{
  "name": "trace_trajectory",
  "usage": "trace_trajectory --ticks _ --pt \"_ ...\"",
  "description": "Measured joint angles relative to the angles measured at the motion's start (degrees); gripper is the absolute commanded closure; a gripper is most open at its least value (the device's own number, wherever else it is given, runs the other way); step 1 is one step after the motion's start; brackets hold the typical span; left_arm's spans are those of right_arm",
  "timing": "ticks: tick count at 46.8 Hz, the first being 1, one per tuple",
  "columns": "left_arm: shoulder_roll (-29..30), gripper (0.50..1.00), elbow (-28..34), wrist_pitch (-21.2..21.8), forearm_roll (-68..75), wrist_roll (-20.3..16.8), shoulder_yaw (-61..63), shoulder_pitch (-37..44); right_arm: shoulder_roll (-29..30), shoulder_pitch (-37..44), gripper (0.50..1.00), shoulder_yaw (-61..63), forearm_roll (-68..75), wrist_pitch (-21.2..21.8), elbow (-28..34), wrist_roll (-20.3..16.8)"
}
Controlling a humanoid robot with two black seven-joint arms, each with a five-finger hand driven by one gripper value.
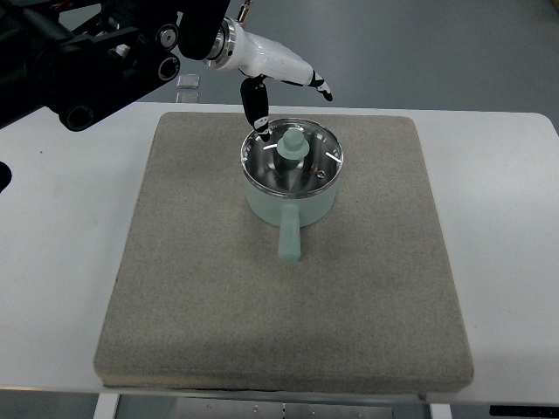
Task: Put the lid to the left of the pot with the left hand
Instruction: 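Lower the left hand over the glass lid's green knob, then close the left hand fingers around the green lid knob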
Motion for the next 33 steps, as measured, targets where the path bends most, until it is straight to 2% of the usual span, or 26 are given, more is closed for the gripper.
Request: trace_trajectory --ticks 33 --pt "-3.9 0.516 2.6 0.0 0.6 0.9 0.8 2.2 0.0 0.0 0.579 0.0 0.0 0.0 0.0 0.0"
